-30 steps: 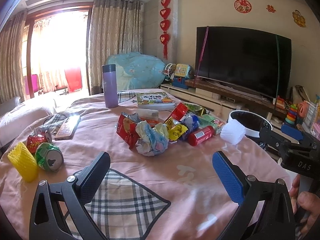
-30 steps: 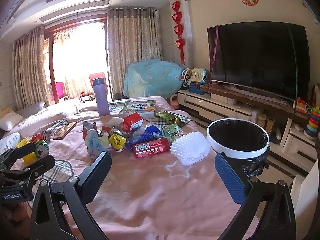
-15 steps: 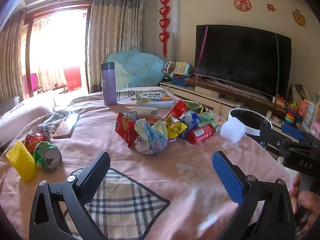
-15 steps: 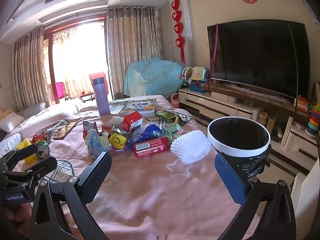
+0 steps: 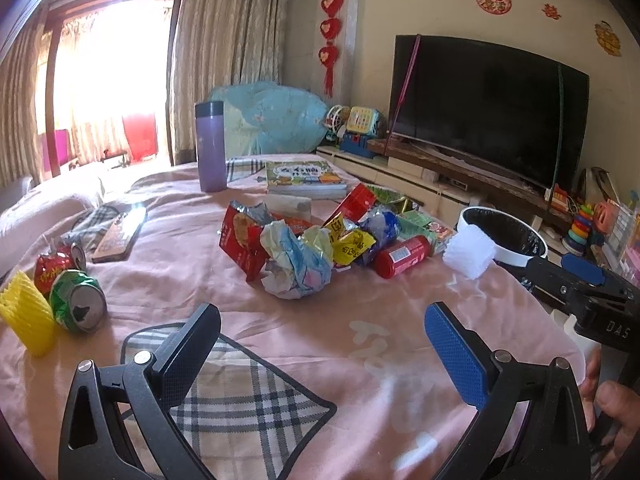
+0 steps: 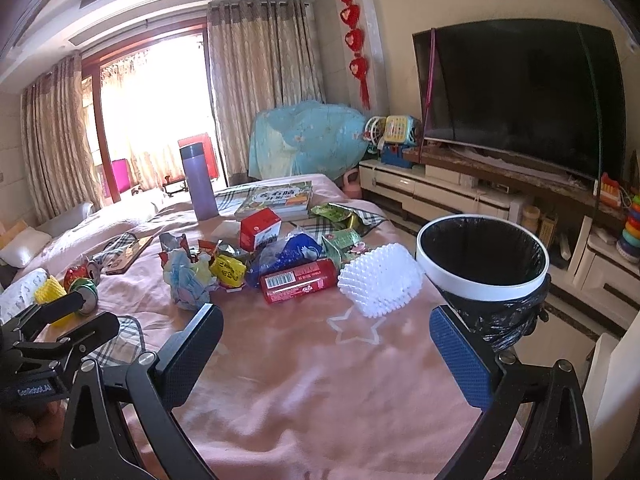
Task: Collect trash
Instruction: 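Grasp the crumpled tissue with the left tool while the right grasps the white foam net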
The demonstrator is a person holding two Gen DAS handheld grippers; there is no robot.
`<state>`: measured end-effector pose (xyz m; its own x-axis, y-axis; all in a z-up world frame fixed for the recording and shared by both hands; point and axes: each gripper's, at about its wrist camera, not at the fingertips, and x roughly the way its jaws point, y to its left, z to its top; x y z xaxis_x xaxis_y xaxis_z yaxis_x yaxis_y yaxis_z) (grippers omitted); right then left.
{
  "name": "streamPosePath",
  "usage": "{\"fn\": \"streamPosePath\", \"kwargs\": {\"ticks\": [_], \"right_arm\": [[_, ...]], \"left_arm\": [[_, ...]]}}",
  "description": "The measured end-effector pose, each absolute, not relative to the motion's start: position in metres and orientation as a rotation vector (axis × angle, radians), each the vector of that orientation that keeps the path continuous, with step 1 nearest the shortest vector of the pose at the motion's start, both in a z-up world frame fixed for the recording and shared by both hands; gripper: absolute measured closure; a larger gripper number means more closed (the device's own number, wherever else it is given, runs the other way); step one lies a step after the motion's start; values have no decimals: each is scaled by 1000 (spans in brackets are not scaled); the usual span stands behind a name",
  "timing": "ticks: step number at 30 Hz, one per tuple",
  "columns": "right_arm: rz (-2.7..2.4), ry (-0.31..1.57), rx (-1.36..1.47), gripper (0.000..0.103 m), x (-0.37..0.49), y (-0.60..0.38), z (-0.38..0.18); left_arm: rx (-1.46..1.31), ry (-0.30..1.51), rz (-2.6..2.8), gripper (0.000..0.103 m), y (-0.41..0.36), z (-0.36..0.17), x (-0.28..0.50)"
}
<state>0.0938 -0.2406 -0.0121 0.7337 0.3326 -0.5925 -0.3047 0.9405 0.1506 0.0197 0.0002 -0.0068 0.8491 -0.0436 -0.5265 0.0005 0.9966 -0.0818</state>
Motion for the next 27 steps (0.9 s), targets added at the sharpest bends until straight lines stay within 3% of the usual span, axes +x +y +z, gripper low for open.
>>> {"fn": "streamPosePath", "kwargs": {"ticks": [7,11,13,19,22,24,26,27], "right_arm": [[361,721,61,5,119,-246,-22],[352,774,75,12,143,-253,-29],[351,798,82,18,156,-257,-33],[331,873,78,19,198,-260,-52],[336,902,74,19,214,-258,-64],[341,926,65,21,222,-256,-73],[349,950,58,32,226,-254,-80],[354,964,53,43,228,-253,-85]], "left_arm": [[-97,634,-21,9,3,-11,61],[-102,677,-39,24,5,-11,90],[-106,688,-41,25,6,-11,102],[-150,728,-43,28,14,-21,140],[-166,758,-34,36,20,-31,159],[-189,782,-38,51,24,-37,167],[-204,810,-50,68,25,-43,175],[-208,817,-57,70,26,-46,176]]}}
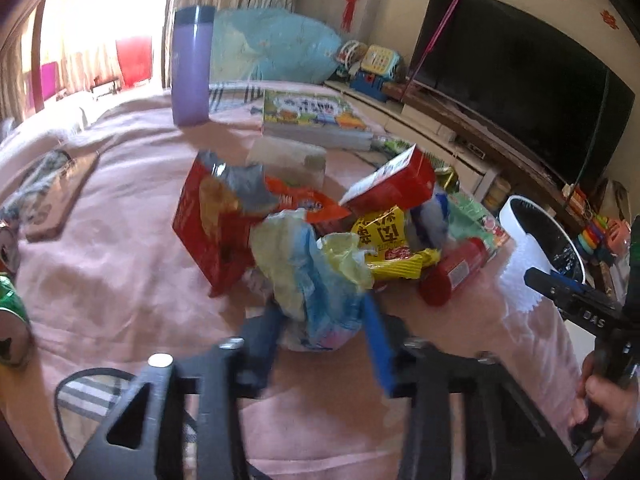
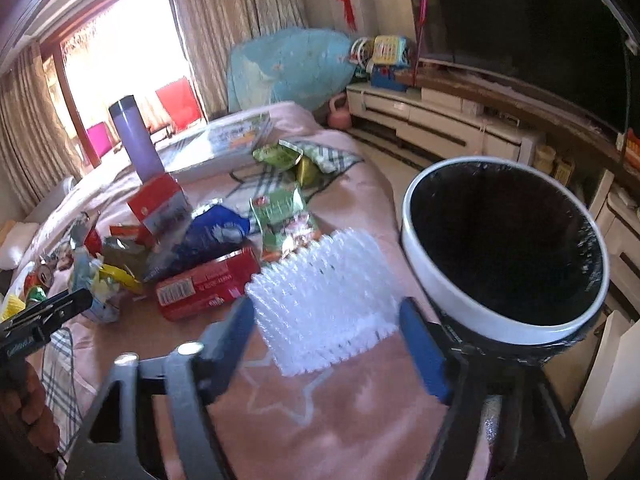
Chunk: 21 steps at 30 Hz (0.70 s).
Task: Collect trash
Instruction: 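Grasp the crumpled tissue with the left tool while the right grasps the white foam net, then carry both items to the bin and open both tools to drop them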
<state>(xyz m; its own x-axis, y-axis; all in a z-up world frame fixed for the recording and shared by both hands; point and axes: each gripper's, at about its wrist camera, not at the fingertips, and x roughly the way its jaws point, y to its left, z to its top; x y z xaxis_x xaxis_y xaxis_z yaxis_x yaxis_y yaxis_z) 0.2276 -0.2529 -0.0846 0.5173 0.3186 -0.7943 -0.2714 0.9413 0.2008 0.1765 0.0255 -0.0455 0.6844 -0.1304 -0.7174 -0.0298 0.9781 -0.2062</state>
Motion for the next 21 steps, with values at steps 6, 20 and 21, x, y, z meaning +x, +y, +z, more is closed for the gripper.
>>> {"fn": "streamPosePath", "kwargs": {"ticks": [6,20,21], "right_arm": [[382,956,63,90,219,-253,-87],[451,870,148,98,187,-269,-50],[452,867,155,98,186,-270,-47]], "left_arm": [[-180,794,-77,80,22,-40,165],[-180,736,-229,89,-1,-5,116],[-181,733,-251,89,-5,-2,117]]}}
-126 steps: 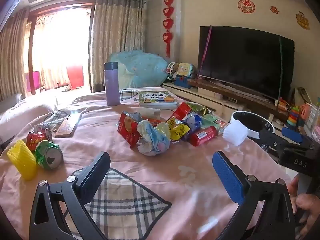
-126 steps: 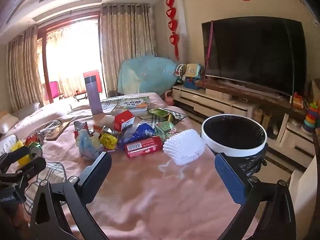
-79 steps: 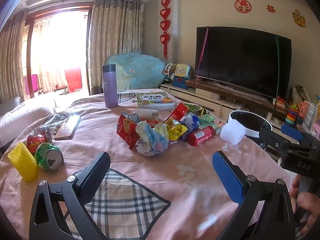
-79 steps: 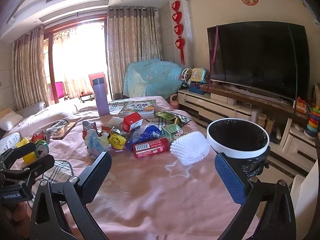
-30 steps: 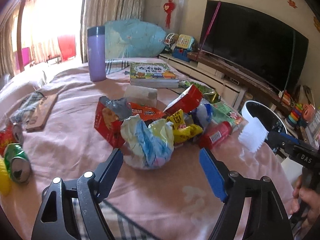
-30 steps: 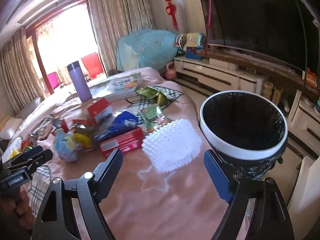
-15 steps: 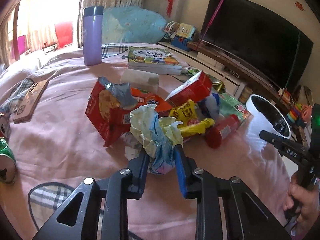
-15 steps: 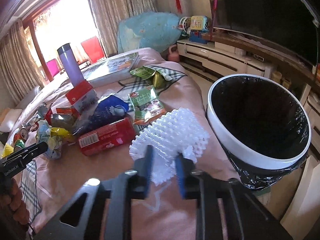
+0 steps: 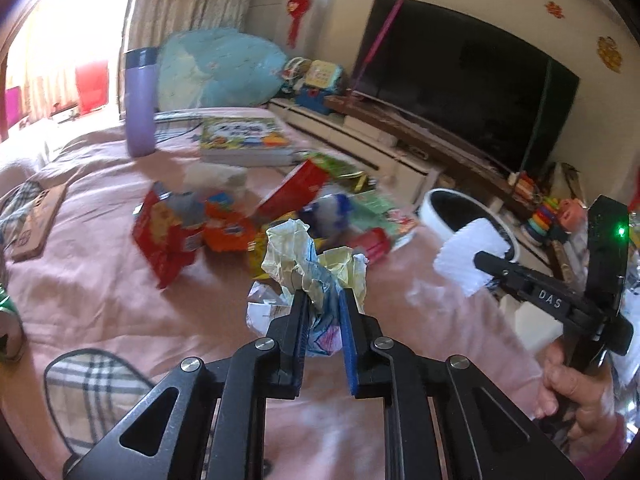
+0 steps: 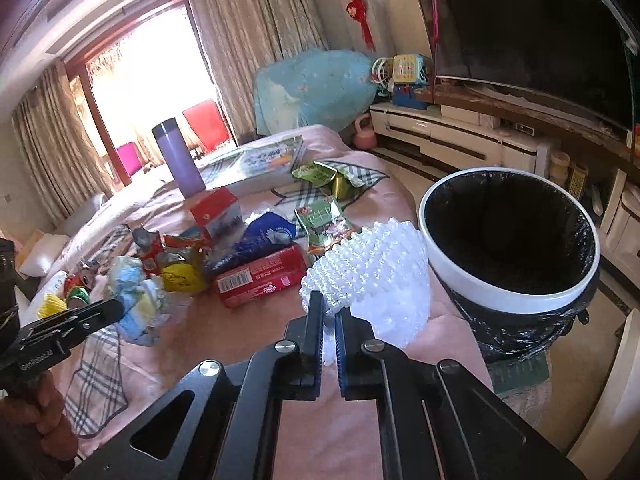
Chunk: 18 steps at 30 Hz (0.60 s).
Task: Collect trash
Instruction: 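Carry both items to the bin and open both tools to drop them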
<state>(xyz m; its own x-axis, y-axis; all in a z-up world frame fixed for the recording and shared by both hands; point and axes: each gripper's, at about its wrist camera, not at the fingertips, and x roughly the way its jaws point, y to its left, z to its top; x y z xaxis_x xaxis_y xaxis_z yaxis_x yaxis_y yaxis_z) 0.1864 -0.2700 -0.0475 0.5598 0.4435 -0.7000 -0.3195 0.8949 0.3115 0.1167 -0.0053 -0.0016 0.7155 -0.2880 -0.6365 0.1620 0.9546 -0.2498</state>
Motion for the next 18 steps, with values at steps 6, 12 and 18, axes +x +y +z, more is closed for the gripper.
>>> {"fn": "streamPosePath", "kwargs": {"ticks": [6,12,18], "right_arm": [[445,838,182,98,186,-290,-34],[409,825,206,98,202,-321,-28],[360,822,231,98,219,-353,-29]], "left_arm": [[-135,726,-338,89,-33,3,136],[-110,738,-412,89,-59,-3,175],[-88,734,-463,89,-87,-7,215]]}}
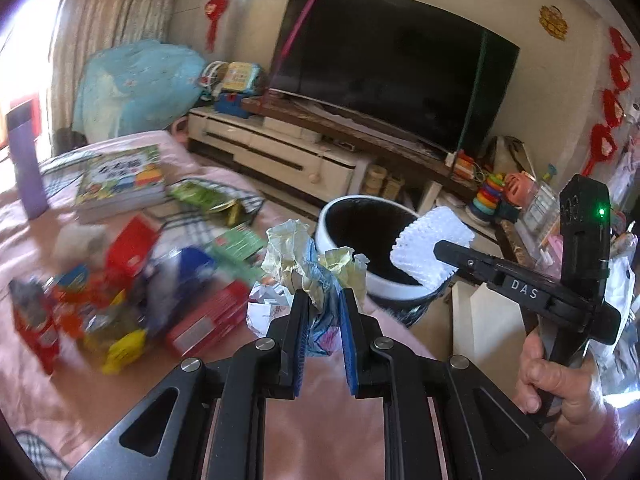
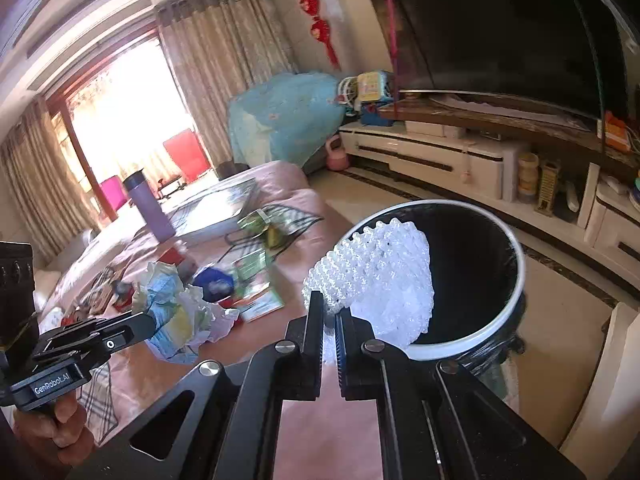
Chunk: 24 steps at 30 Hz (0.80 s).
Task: Collect trash
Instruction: 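Carry both items to the bin and open both tools to drop them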
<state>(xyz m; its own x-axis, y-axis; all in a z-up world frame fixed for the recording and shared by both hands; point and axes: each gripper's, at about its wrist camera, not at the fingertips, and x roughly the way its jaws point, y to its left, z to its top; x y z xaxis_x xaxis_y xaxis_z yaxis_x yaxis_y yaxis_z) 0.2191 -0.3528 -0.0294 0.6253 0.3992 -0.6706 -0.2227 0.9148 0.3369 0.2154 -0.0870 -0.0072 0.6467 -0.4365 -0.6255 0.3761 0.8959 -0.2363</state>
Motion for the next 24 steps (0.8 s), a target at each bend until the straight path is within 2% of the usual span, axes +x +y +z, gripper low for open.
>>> {"fn": "streamPosePath", "kwargs": {"ticks": [19,21,24], "right_arm": [[367,959,253,97,283,-404,-64],[371,980,238,93,290,-405,-67],[374,1005,229,91,295,-409,-70]], "left_arm": [[-45,762,-538,88,-185,-20,325],[-35,783,-551,85,-196,-25,337],[-42,813,-540,72,-202,-32,348]]}}
